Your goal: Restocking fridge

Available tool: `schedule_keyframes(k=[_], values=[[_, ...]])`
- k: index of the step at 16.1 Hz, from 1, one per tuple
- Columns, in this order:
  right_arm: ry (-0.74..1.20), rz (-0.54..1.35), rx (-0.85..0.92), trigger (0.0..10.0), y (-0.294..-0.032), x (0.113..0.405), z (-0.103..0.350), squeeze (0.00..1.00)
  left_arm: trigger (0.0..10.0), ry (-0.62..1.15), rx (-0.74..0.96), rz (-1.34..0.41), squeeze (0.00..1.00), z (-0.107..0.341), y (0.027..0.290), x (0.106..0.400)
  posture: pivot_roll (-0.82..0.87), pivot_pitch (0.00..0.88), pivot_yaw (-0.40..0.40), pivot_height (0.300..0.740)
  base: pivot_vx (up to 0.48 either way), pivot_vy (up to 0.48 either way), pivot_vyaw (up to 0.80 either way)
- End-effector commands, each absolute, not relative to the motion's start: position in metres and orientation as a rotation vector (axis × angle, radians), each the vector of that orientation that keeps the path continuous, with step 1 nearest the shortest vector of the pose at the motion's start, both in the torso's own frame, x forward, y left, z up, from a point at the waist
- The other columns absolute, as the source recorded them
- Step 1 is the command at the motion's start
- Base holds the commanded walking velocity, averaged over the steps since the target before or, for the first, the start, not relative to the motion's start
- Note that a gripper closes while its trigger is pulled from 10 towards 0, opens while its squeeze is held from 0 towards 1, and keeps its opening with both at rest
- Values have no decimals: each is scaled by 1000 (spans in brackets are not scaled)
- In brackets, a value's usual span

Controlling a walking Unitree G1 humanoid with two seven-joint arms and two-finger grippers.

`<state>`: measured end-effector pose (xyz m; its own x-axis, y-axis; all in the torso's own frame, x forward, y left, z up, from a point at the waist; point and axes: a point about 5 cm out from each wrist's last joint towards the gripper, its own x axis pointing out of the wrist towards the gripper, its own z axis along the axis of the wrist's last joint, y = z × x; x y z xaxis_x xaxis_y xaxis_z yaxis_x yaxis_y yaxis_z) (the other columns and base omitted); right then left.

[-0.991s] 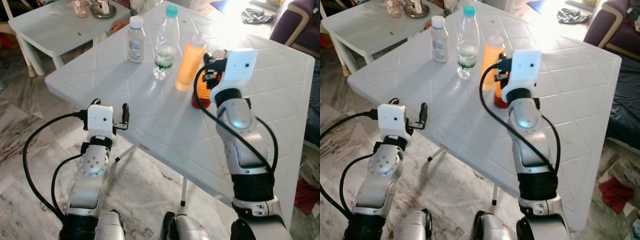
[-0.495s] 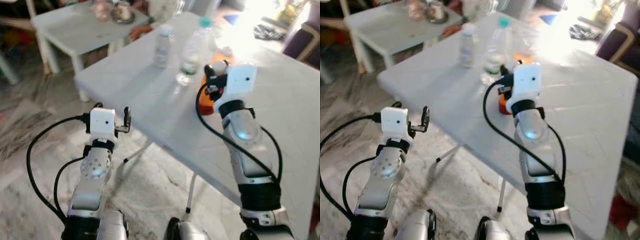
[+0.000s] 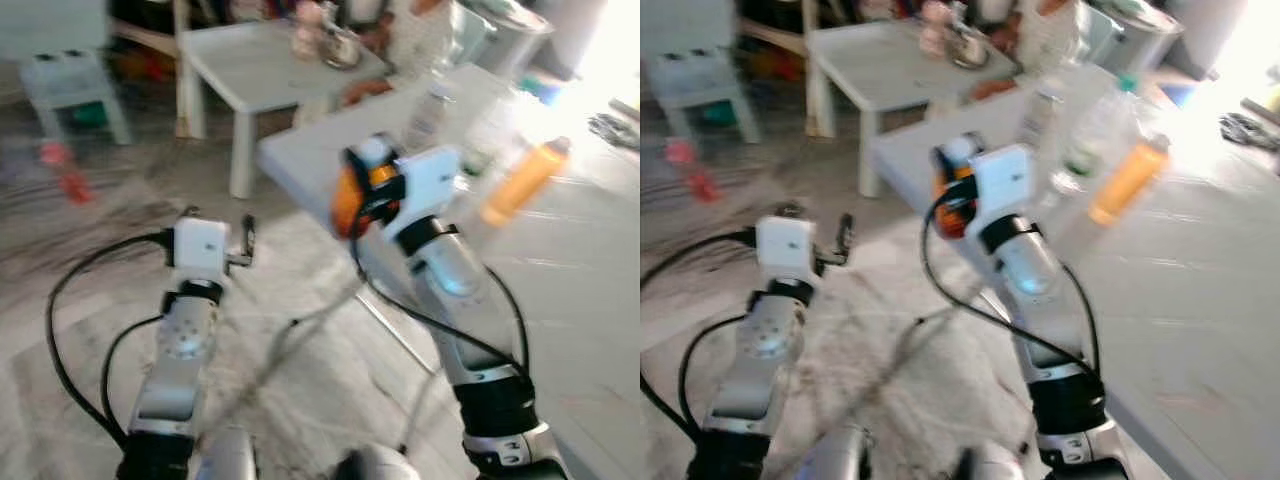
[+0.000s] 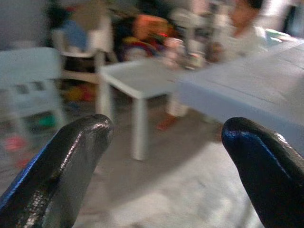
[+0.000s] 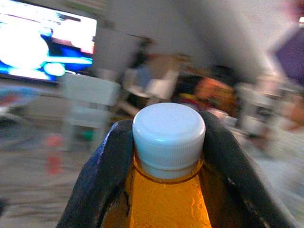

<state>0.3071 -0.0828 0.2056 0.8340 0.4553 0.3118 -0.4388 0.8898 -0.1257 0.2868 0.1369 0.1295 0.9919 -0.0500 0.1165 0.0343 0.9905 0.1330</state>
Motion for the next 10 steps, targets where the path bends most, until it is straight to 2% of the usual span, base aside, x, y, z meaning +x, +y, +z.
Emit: schedule_keyframes(k=[1,5,8,10], values=[[-355,485,-44,10000,-87,305,207,0,10000,-101,121,-50,0,124,133,284,166,63,-116,740,0,371,781],[-320,522,-38,10000,-87,298,193,0,10000,-86,132,-30,0,118,138,280,169,73,-111,740,0,365,773],[-292,597,-74,10000,-91,295,184,0,10000,-79,159,-21,0,116,145,280,167,72,-91,740,0,0,775],[-223,655,-125,10000,-101,301,168,0,10000,-58,191,19,0,111,162,276,163,61,-80,740,0,0,775]])
